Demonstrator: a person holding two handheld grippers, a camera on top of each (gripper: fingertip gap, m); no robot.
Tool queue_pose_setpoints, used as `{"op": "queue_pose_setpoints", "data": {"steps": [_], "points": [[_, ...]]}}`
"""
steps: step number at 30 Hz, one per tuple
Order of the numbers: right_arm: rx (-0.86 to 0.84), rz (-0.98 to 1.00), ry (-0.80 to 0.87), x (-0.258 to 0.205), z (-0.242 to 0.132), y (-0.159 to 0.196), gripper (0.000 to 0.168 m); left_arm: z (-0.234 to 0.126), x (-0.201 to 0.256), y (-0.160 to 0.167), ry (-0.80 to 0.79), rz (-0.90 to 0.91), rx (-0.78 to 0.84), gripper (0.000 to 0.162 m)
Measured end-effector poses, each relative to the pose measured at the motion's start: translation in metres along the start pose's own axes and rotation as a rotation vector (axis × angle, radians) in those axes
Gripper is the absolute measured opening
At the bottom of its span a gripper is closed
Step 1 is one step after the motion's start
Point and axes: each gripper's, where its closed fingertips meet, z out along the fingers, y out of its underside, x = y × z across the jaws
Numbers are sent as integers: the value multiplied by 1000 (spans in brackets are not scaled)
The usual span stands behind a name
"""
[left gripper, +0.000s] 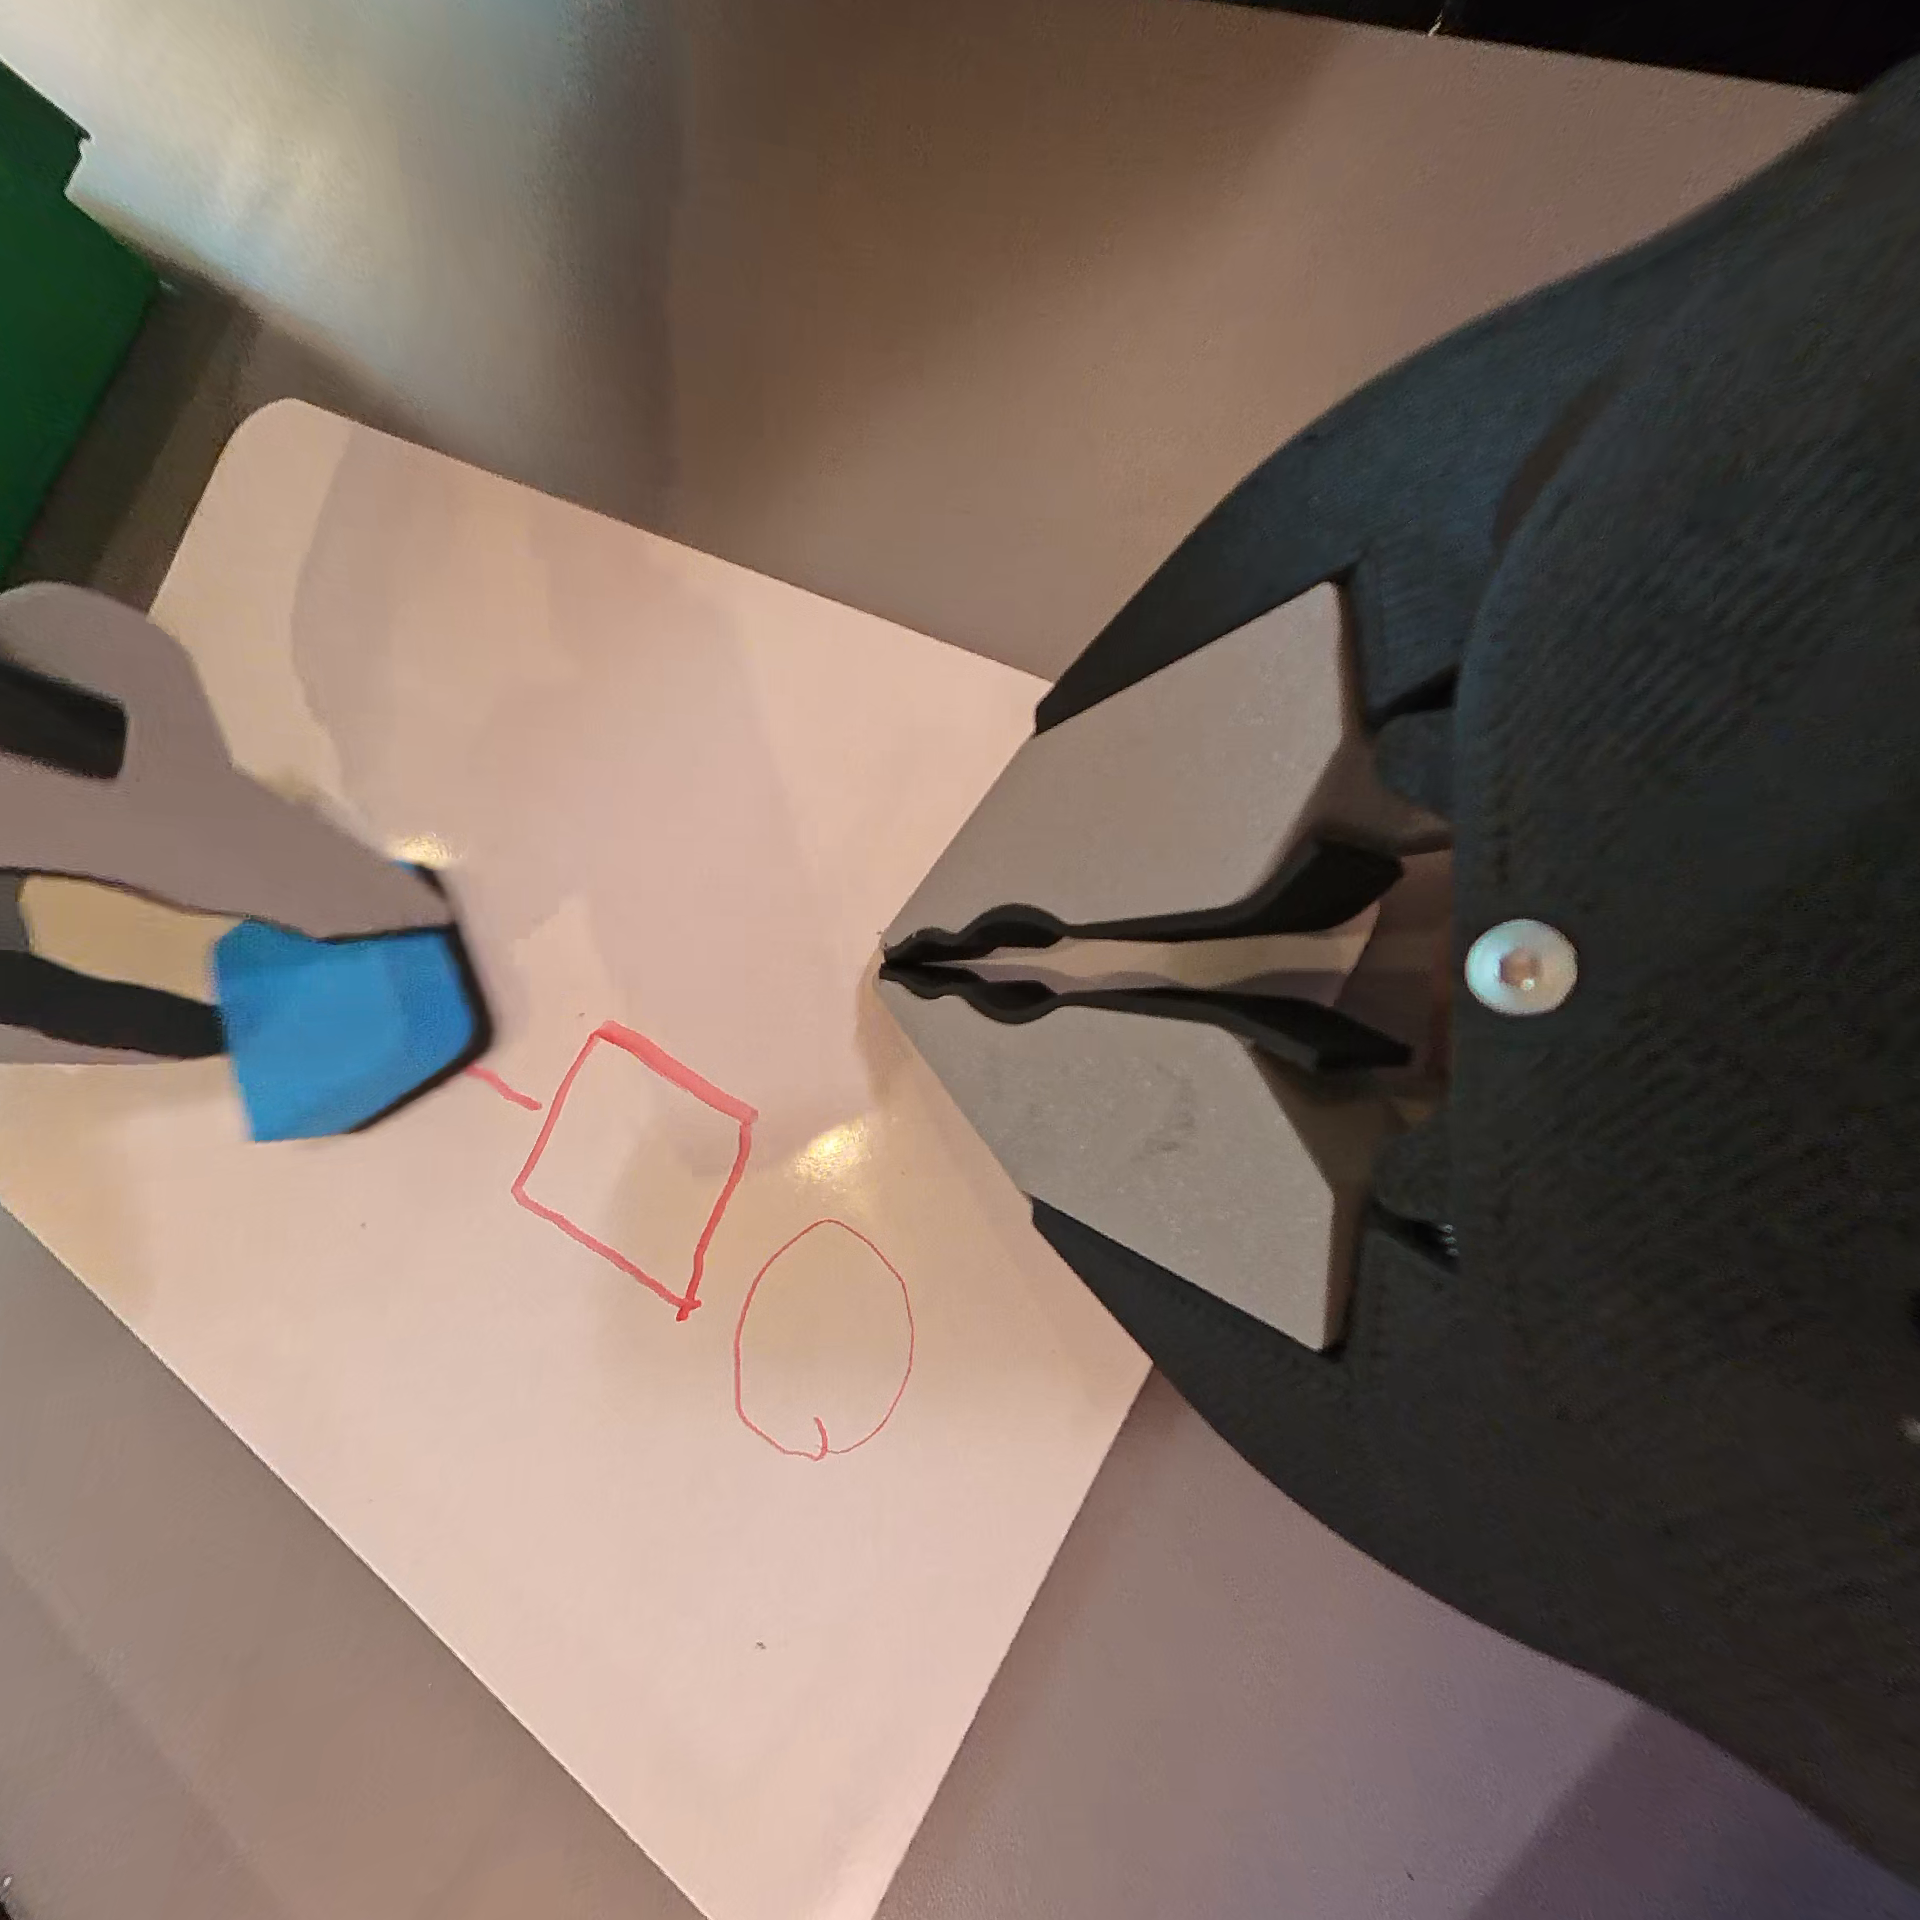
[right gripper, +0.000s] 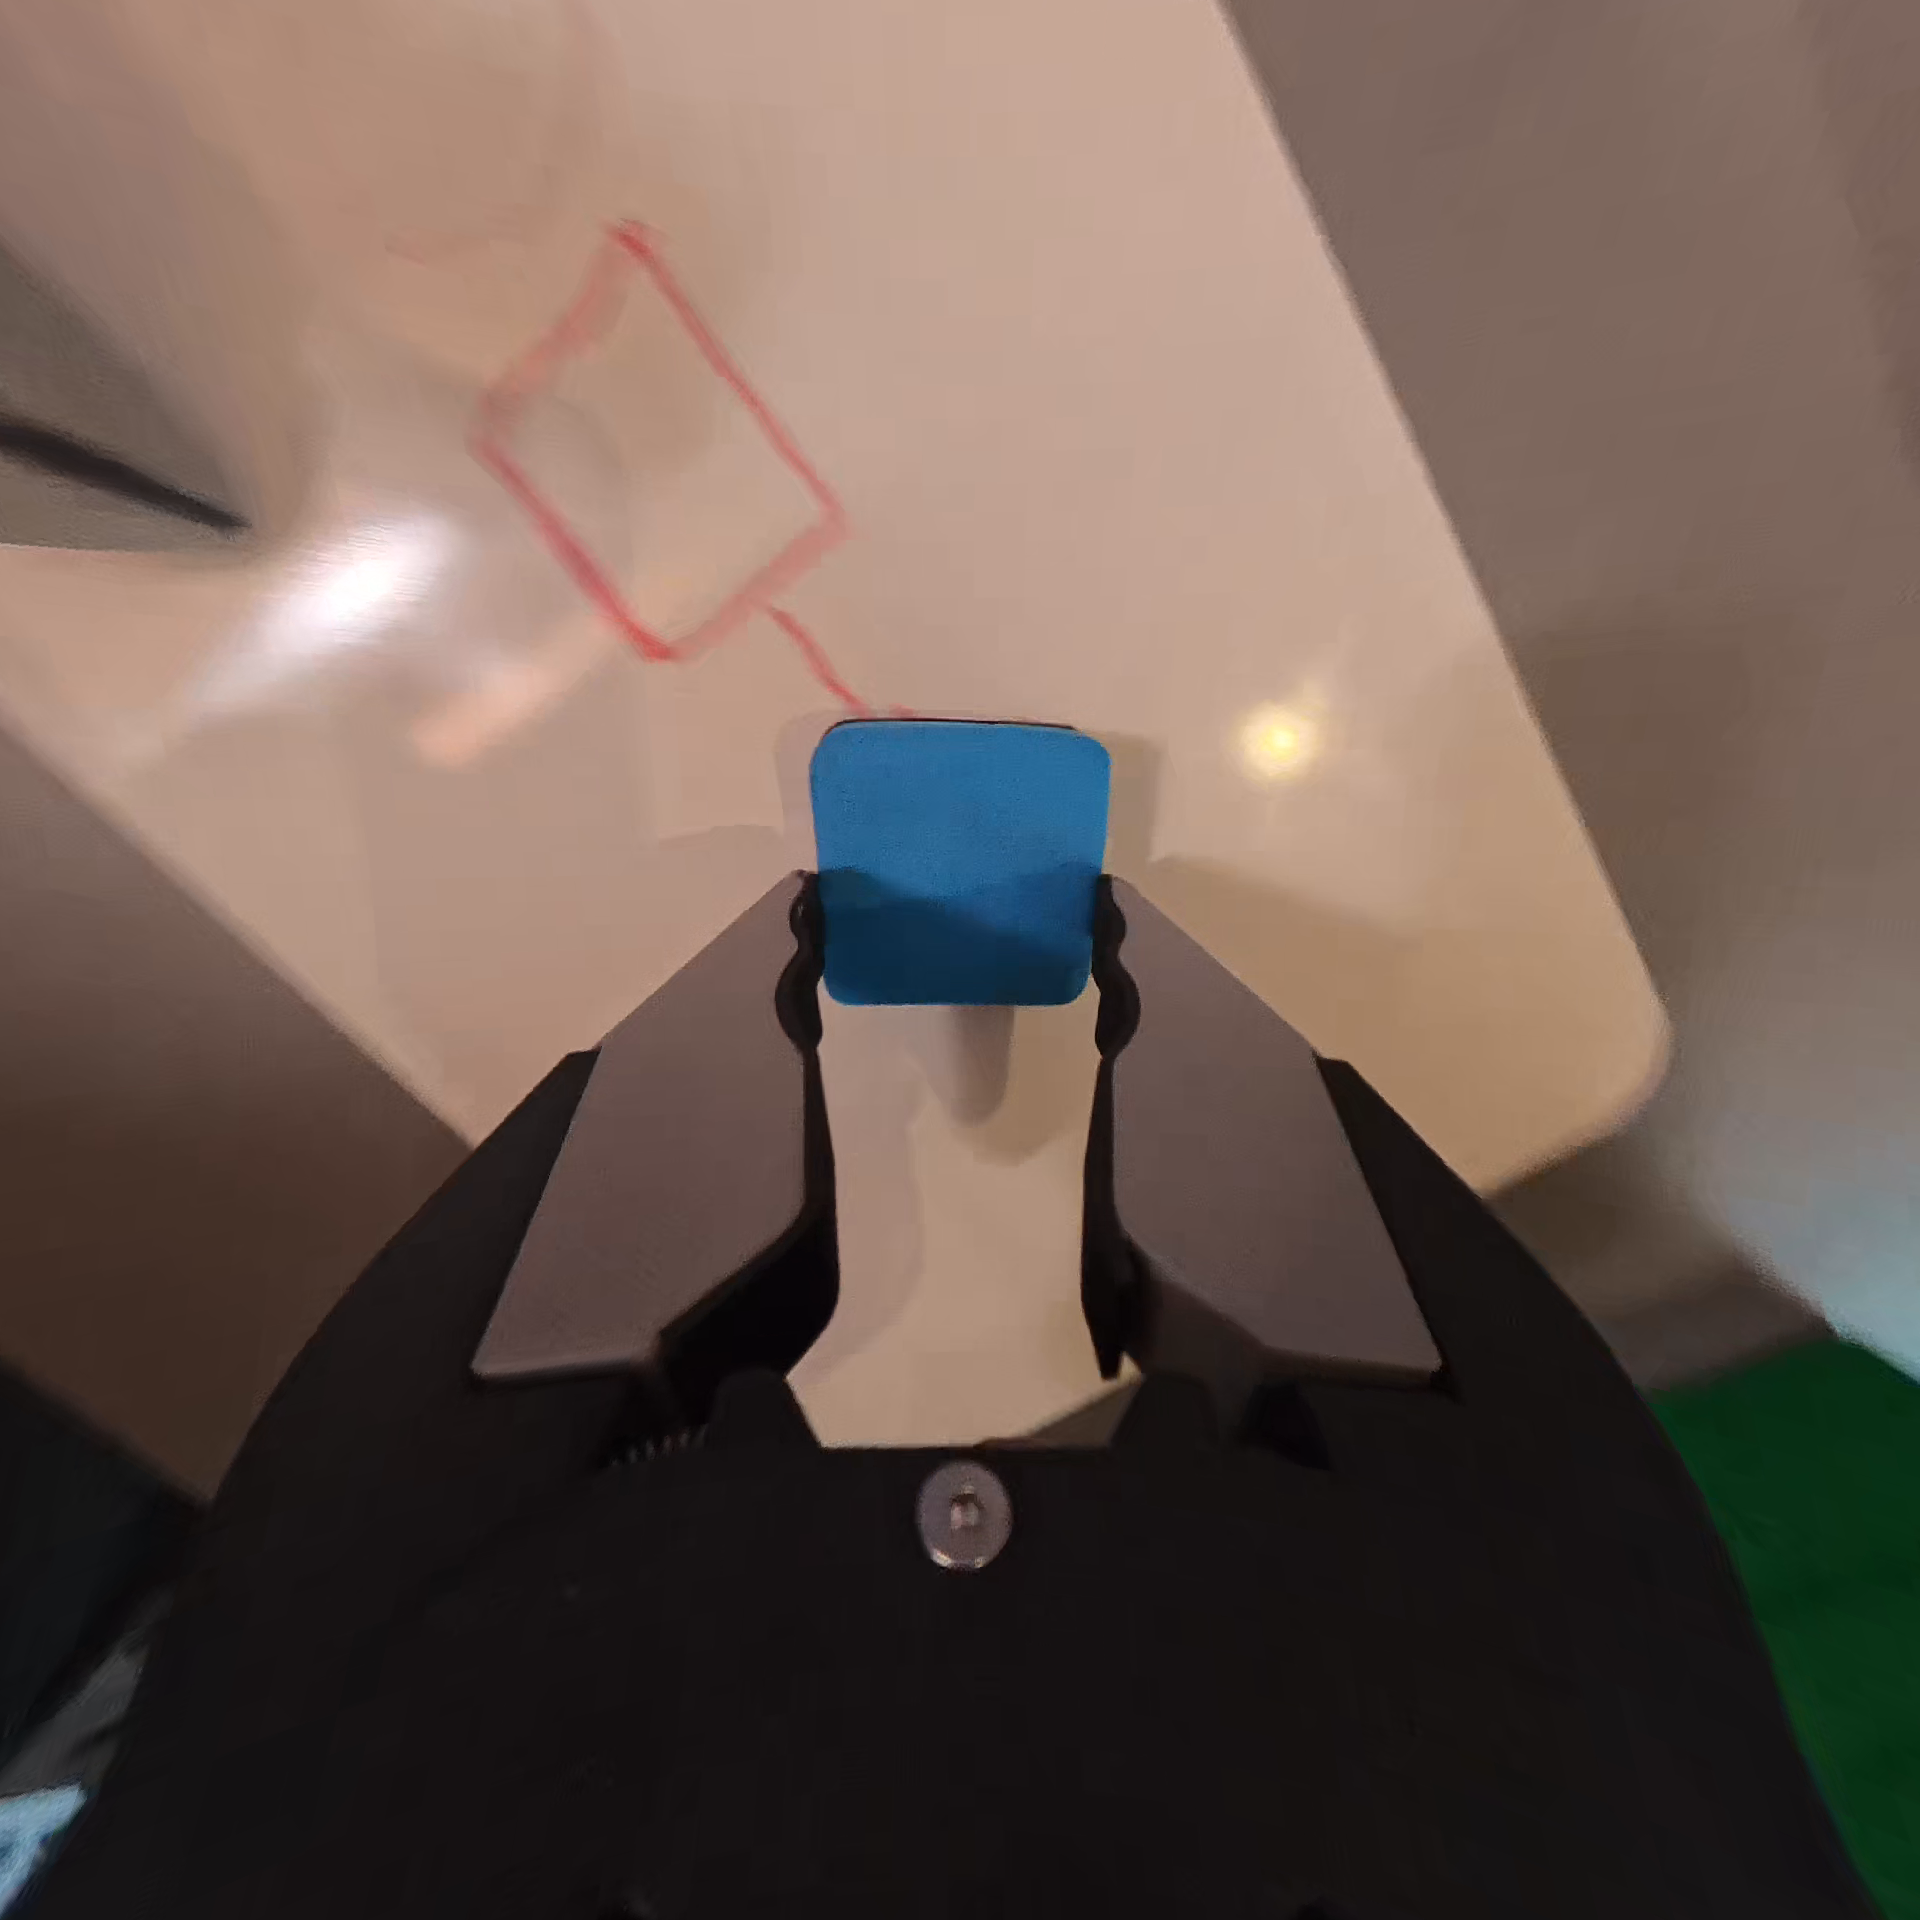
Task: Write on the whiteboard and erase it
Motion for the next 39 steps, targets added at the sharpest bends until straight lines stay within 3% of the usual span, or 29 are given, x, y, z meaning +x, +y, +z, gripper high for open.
{"op": "queue_pose_setpoints", "data": {"steps": [1,3,6,9,12,15,18,21,23,26,28,32,34,35,37,39], "points": [[20,-42,-63,-14,0,-6,50,0,0,0,0,1,0,0],[-38,-22,77,9,2,-3,50,0,0,0,1,-2,0,0],[-20,-29,5,-4,3,-13,50,0,0,0,1,1,0,0],[-58,19,115,13,4,-14,50,0,1,0,5,0,0,0],[-43,-74,-20,-20,5,-21,50,0,1,0,6,1,-1,0],[-116,16,192,17,3,-16,50,0,1,0,3,6,-1,0],[-59,-74,-7,-26,7,-29,49,0,0,1,-11,16,-2,0],[-106,29,144,6,7,-27,50,0,0,1,-12,14,-2,0],[-54,-46,-10,-25,9,-36,49,0,0,1,-12,16,-2,0],[-121,37,142,5,8,-29,50,0,0,1,-6,11,-2,0],[-110,-6,26,-20,9,-30,49,0,0,1,-4,11,-2,0],[-156,95,138,2,6,-20,49,0,1,1,-4,11,-2,0],[-113,-32,-18,-37,7,-23,50,0,1,1,-5,15,-2,0],[-119,-60,-16,-41,6,-20,49,0,1,1,-4,14,-2,0],[-165,66,124,-7,4,-9,49,0,1,1,-2,11,-2,0],[-153,71,55,-20,4,-5,50,0,1,1,-3,12,-2,0]]}}
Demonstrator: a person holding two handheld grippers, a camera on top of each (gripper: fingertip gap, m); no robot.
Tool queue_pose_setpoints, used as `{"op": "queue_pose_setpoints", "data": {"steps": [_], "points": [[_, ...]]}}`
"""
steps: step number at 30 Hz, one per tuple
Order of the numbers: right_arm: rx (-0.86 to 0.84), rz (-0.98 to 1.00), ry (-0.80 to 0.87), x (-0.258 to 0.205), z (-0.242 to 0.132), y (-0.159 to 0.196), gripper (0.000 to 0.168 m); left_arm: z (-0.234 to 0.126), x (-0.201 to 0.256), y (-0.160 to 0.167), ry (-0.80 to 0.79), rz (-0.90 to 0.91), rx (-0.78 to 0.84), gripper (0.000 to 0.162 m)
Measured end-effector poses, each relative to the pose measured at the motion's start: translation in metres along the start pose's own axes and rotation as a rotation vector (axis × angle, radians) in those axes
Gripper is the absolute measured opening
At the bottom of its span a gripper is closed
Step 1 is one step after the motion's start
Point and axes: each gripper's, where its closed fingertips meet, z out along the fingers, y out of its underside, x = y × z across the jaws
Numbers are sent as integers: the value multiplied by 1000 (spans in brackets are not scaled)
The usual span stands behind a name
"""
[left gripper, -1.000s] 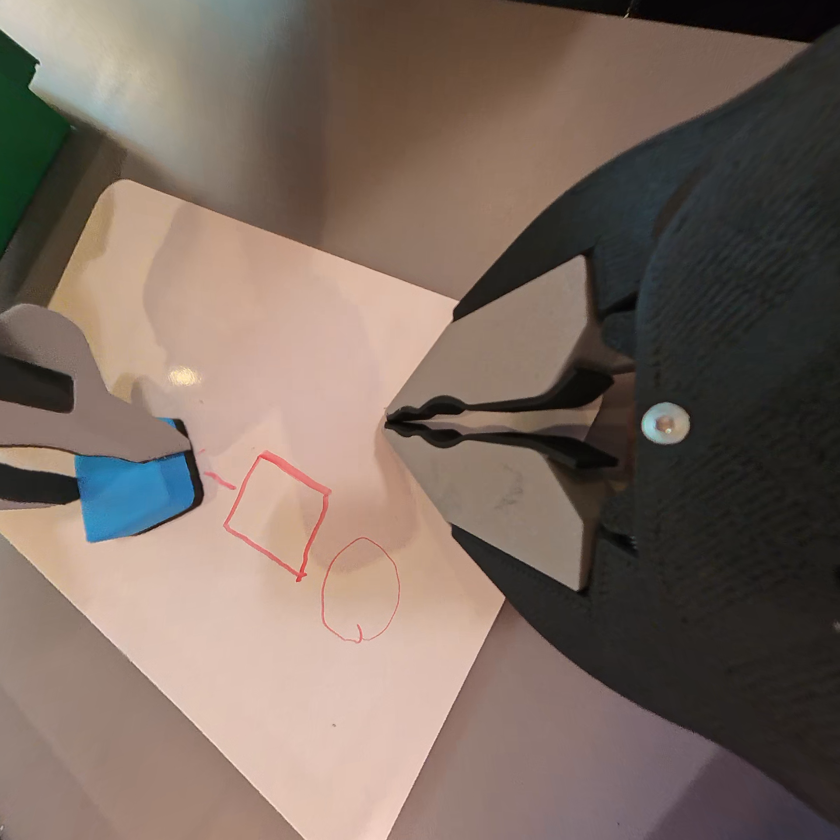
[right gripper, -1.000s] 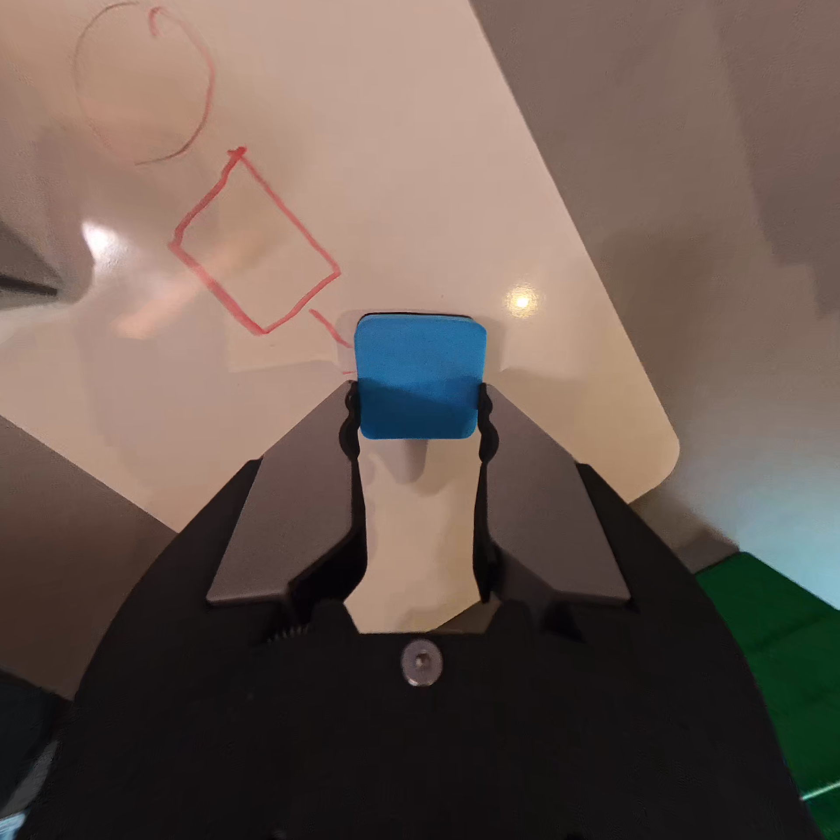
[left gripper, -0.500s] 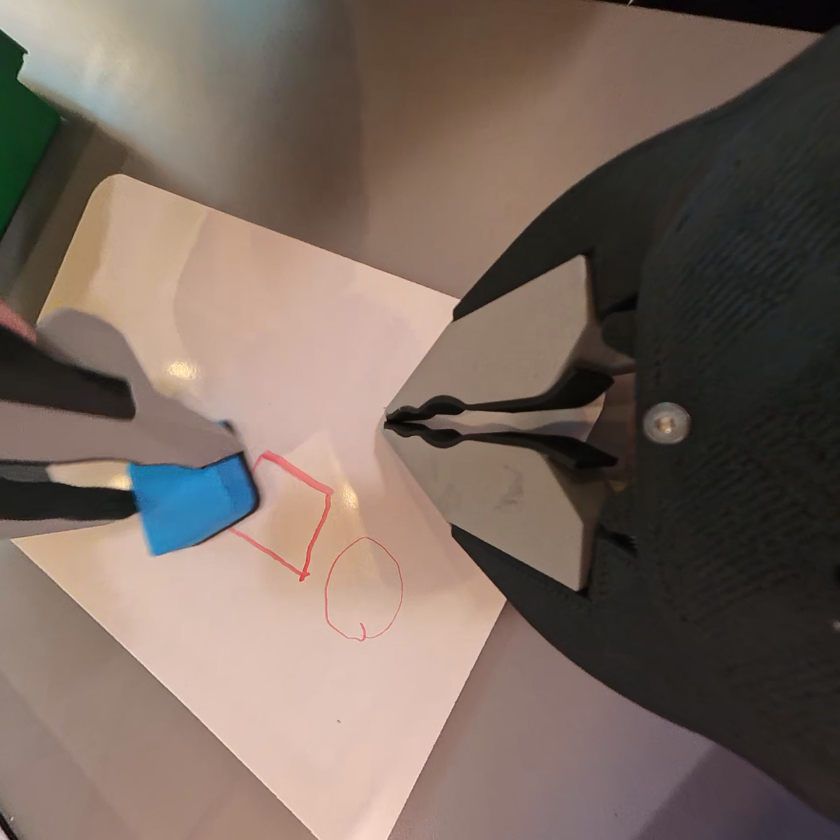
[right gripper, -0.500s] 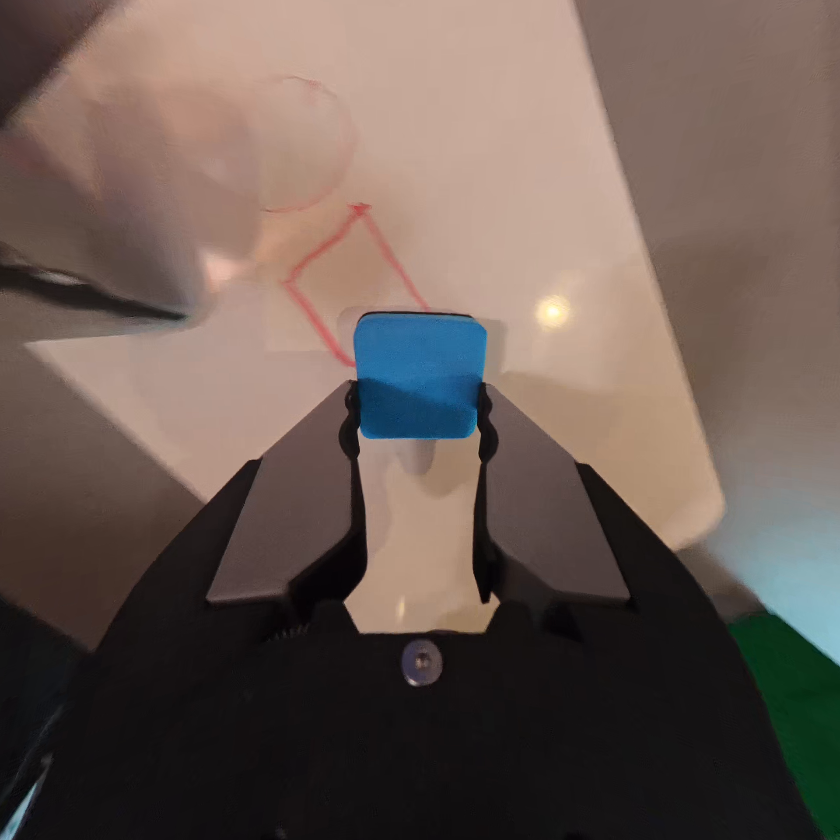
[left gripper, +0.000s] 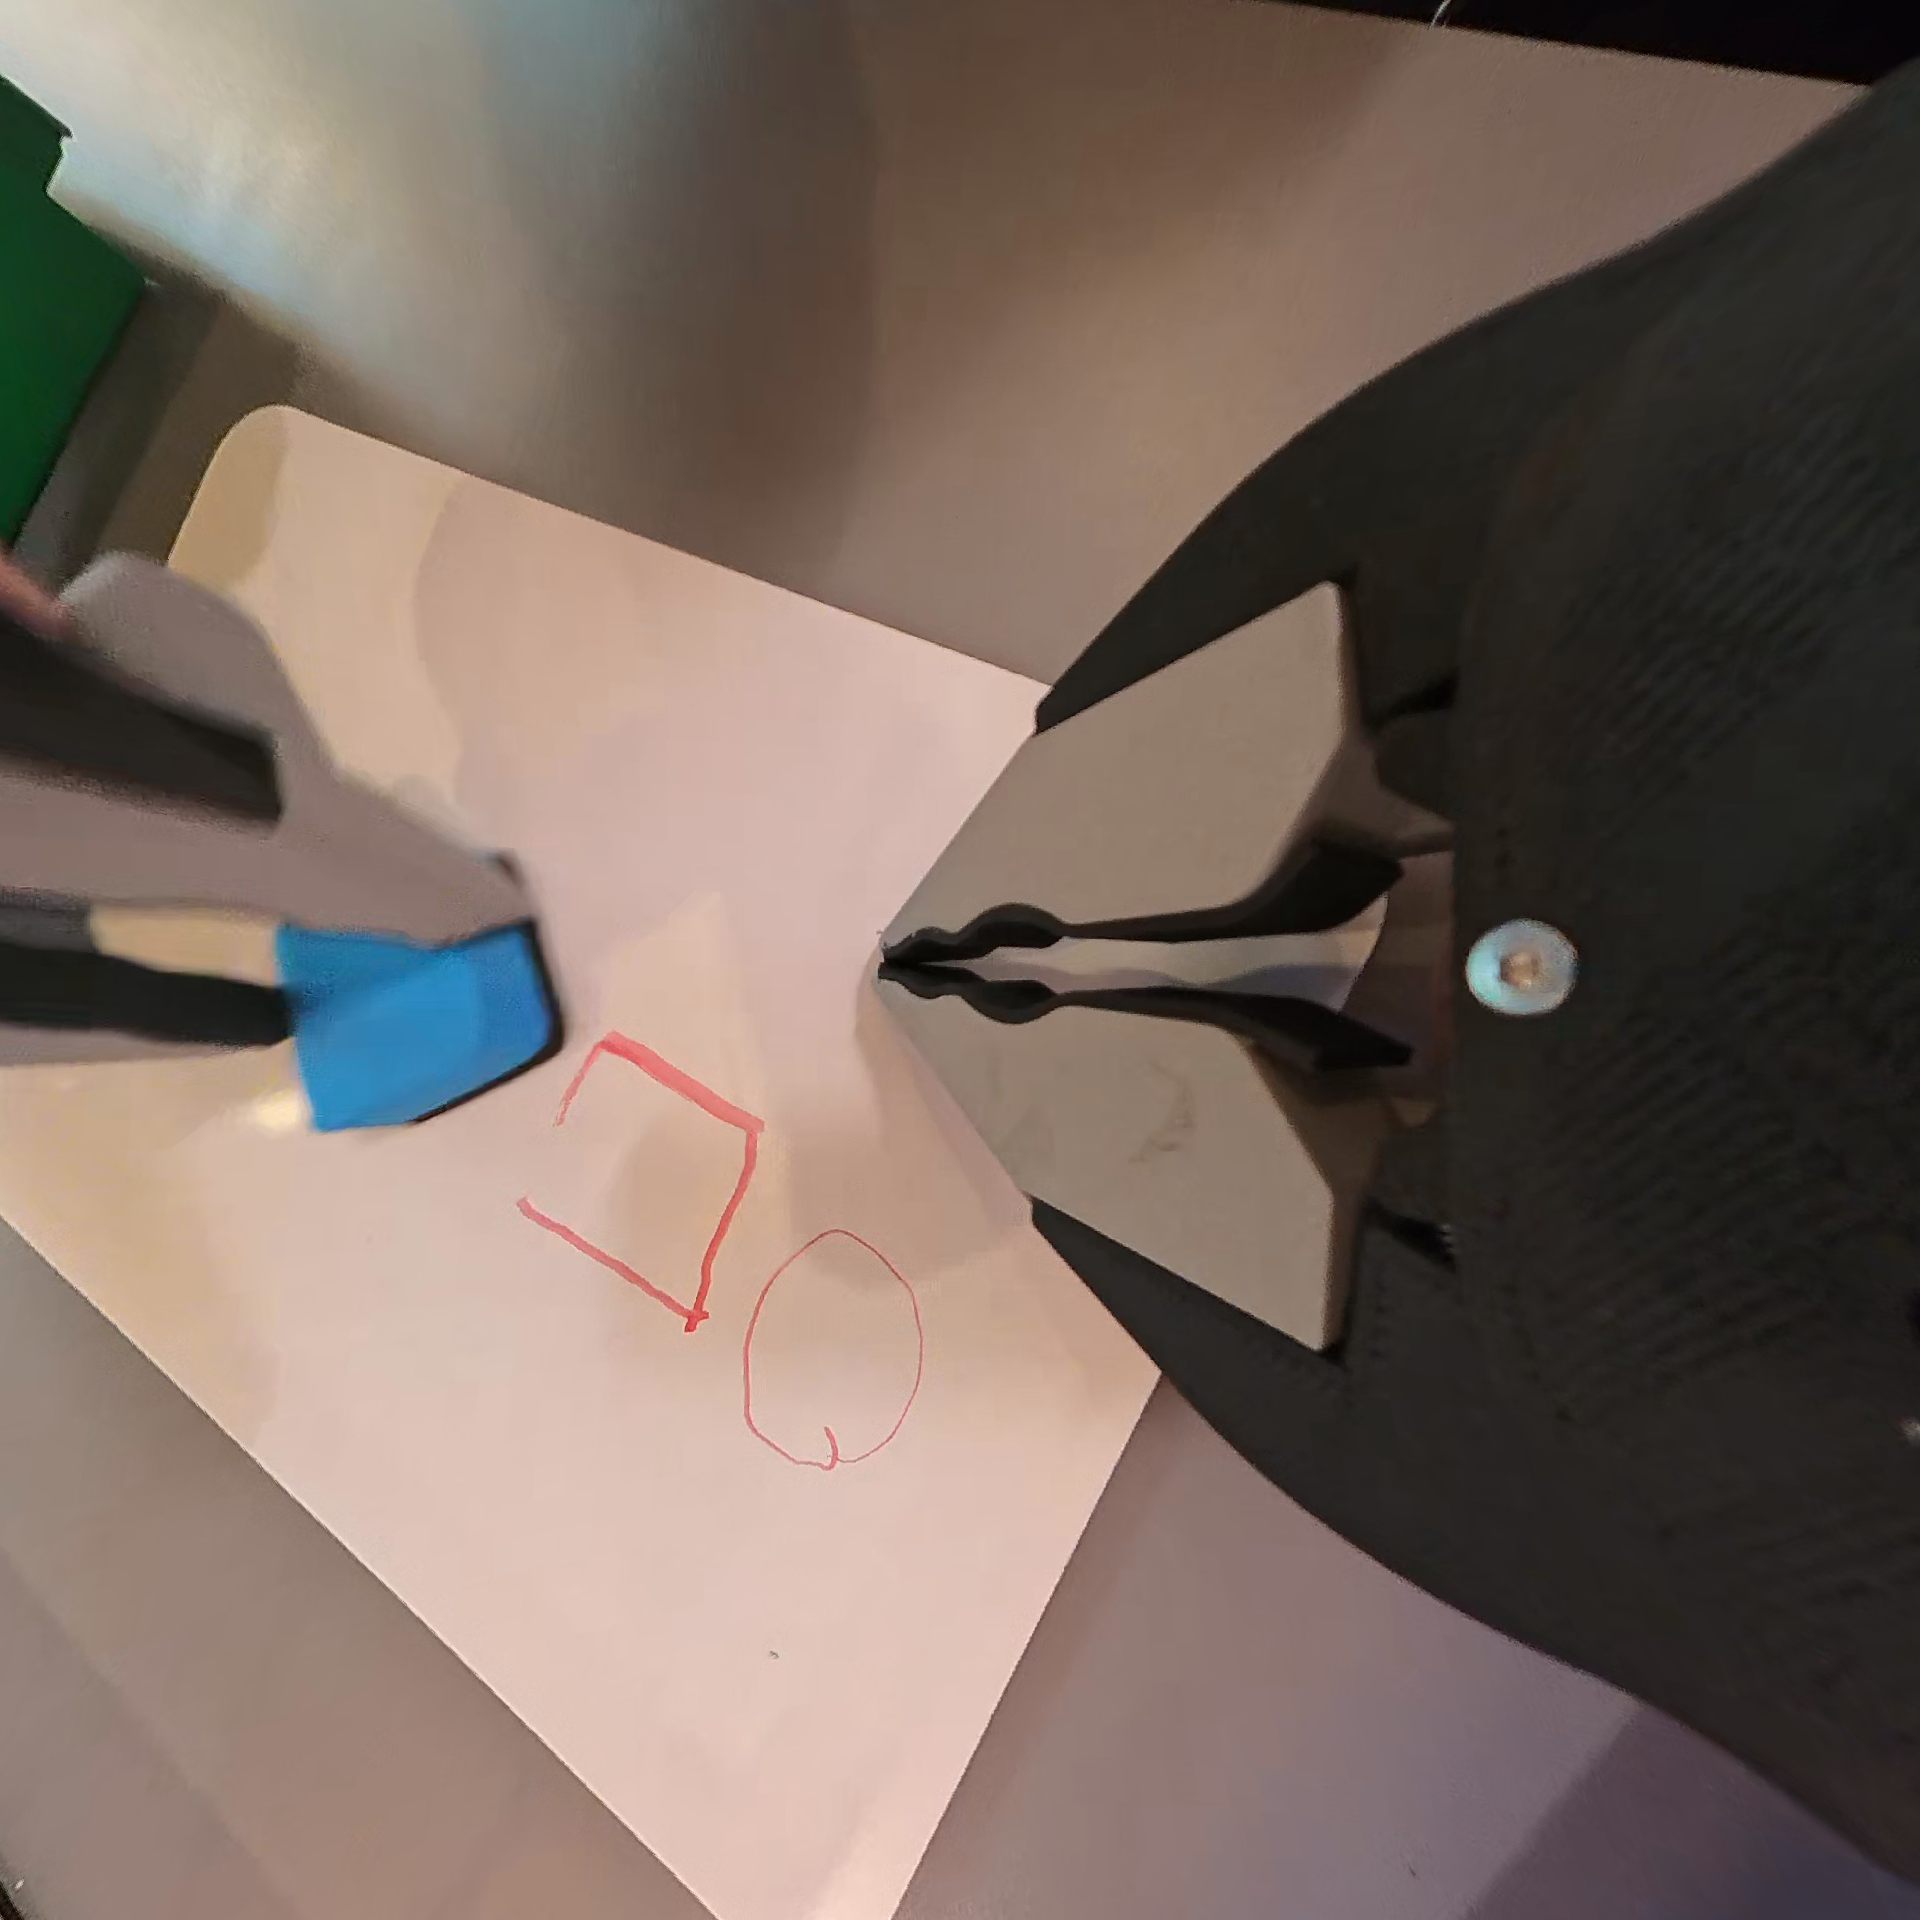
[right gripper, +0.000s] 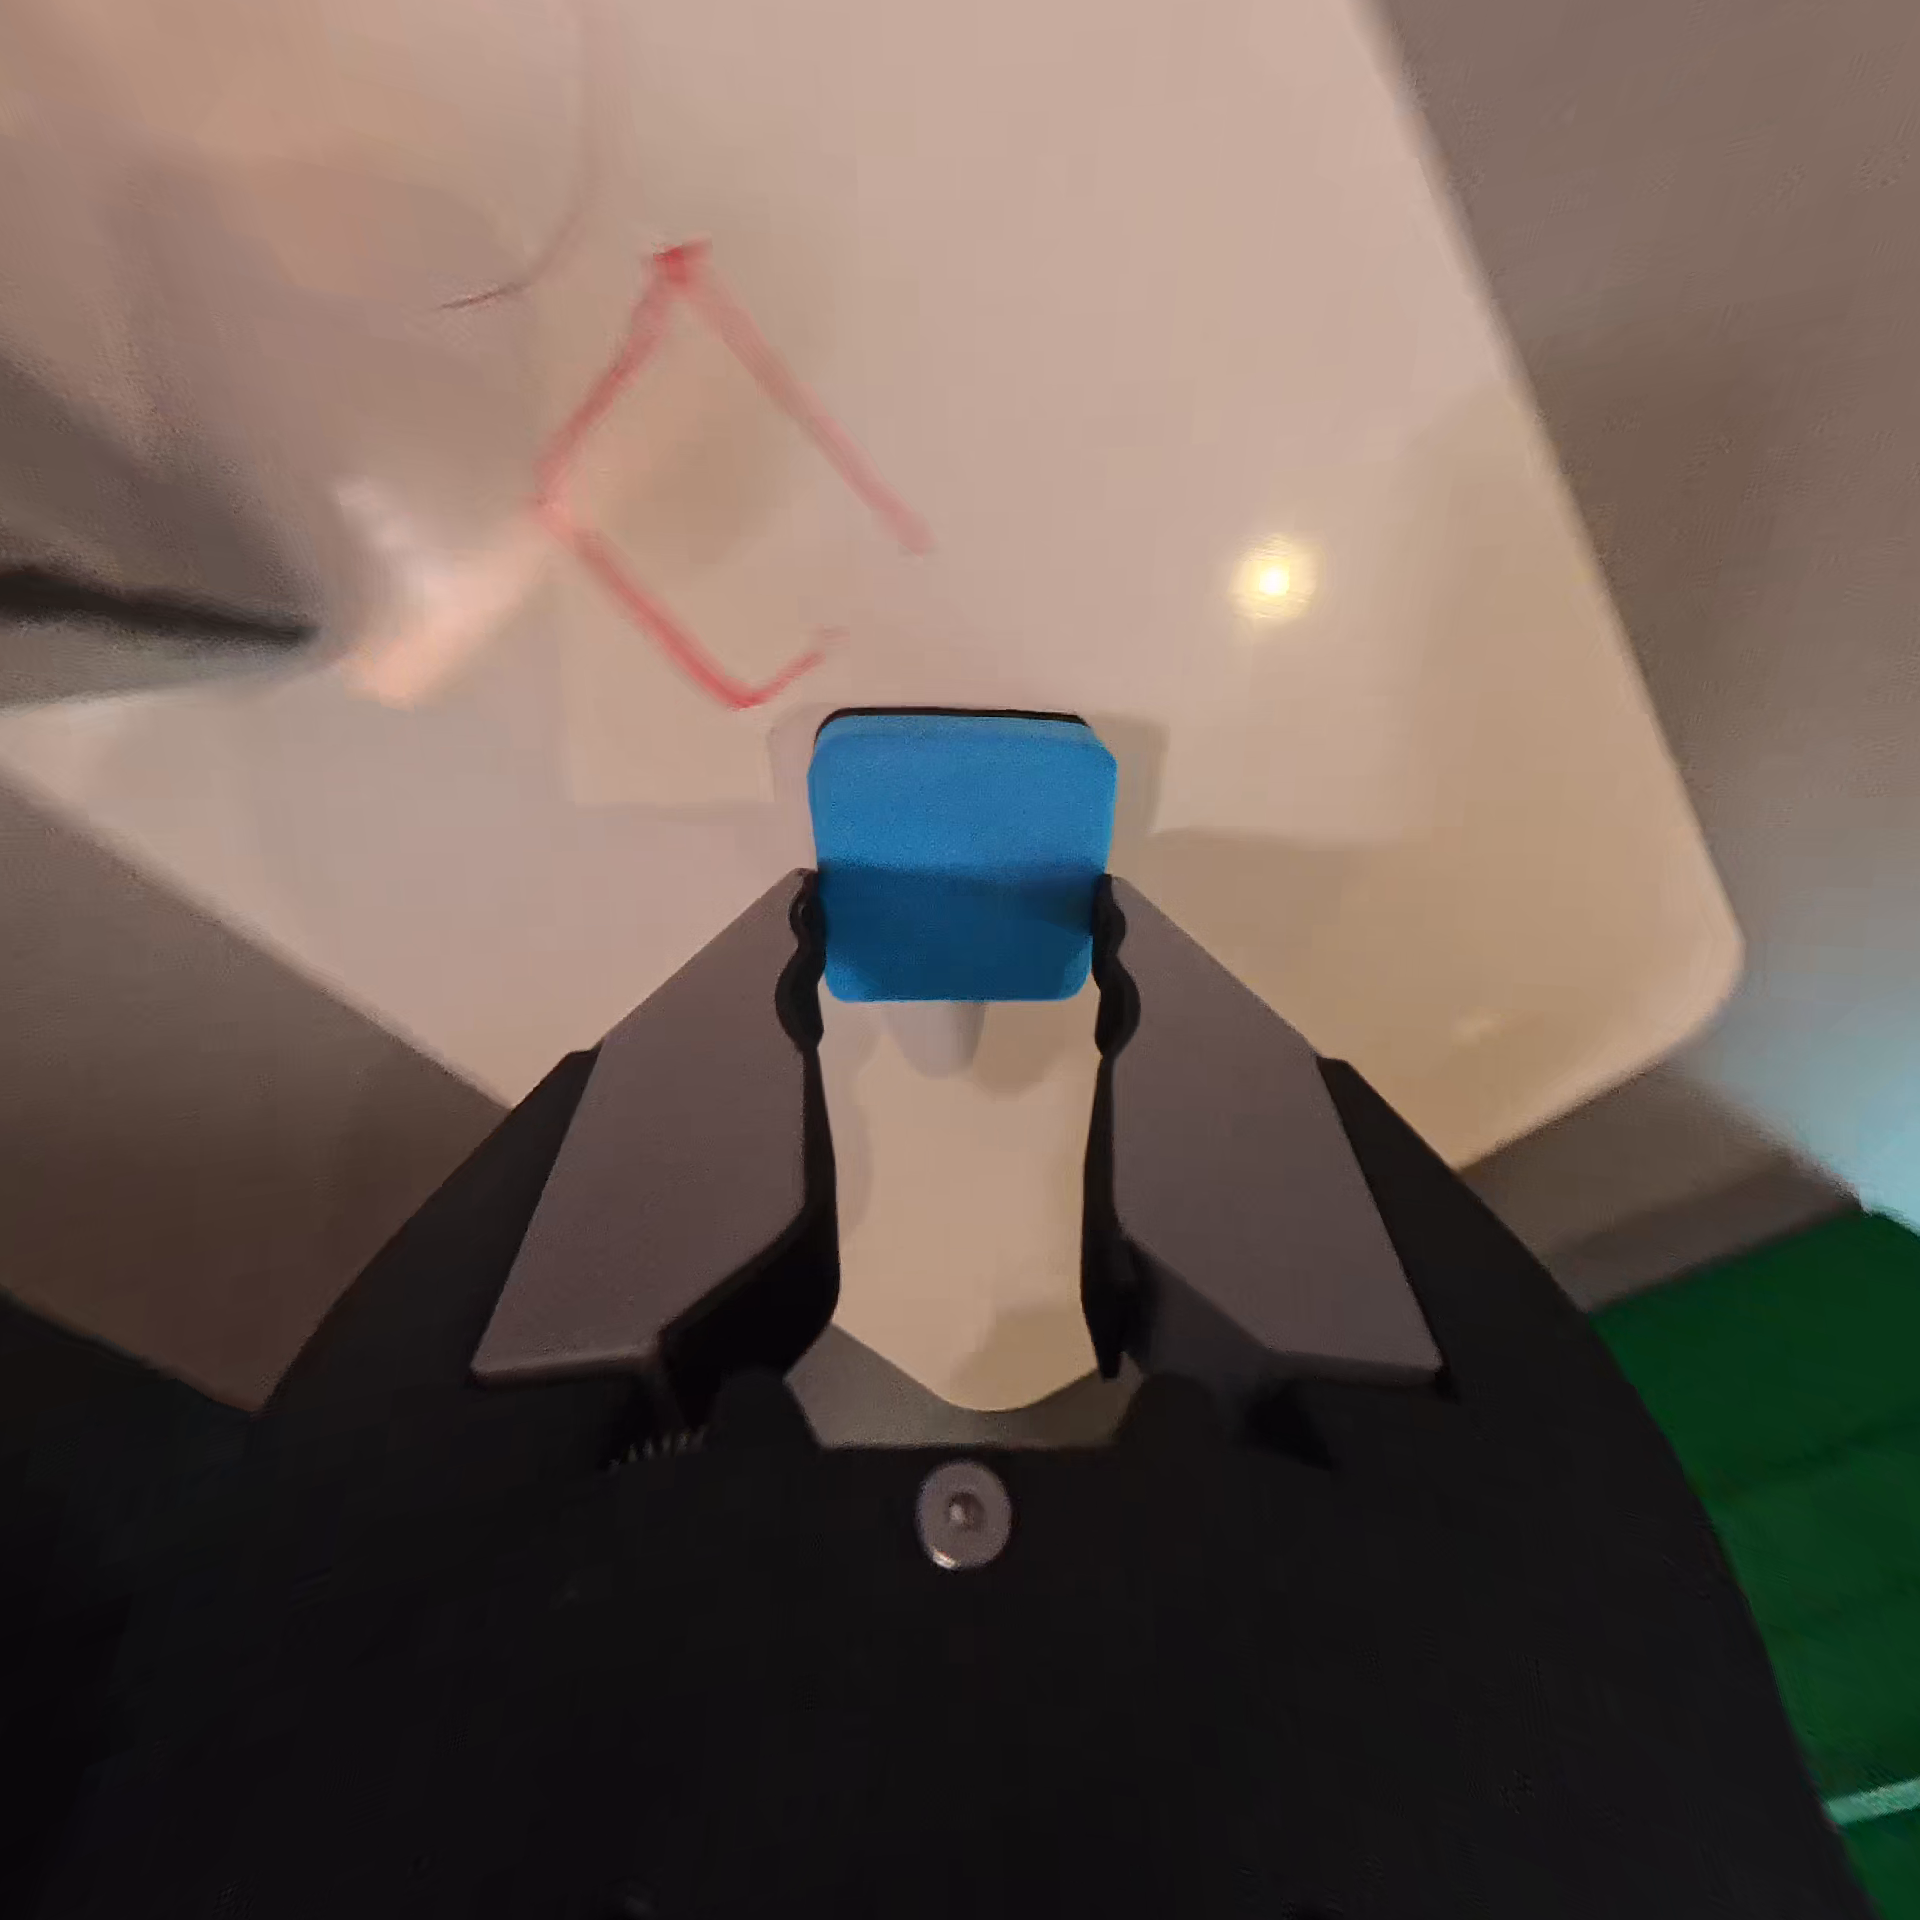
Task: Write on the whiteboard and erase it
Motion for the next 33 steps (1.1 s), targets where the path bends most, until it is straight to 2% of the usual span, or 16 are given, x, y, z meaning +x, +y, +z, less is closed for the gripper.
{"op": "queue_pose_setpoints", "data": {"steps": [2,5,6,7,8,9,12,15,16,18,21,24,26,27,29,33], "points": [[19,-115,-35,-20,-2,4,49,0,0,0,0,1,0,0],[-80,48,274,47,-5,20,49,0,0,0,1,2,0,0],[-90,32,273,46,-3,21,50,0,0,0,0,3,0,0],[-37,-29,154,22,0,12,50,0,0,0,-1,5,0,0],[27,-94,-54,-19,-1,3,50,0,0,0,0,5,0,0],[65,-122,-134,-37,-4,-4,50,0,0,0,2,2,0,0],[8,12,141,23,1,-7,50,0,0,0,3,0,0,0],[100,-113,-74,-25,0,-29,50,0,0,0,4,1,0,0],[89,-104,-47,-22,0,-32,50,0,0,0,6,-2,0,0],[40,-26,156,17,1,-34,50,0,0,0,9,-5,0,0],[97,-180,-169,-51,-3,-46,50,0,0,0,5,5,-1,0],[4,-93,116,1,2,-45,49,0,0,0,9,0,0,0],[58,-157,-133,-44,-1,-51,49,0,0,0,6,5,-1,0],[51,-175,-182,-55,-3,-48,50,0,0,0,4,7,-1,0],[1,-135,37,-16,3,-43,51,0,0,0,8,3,-1,0],[106,-124,-169,-46,-5,-48,51,0,1,0,4,12,-1,0]]}}
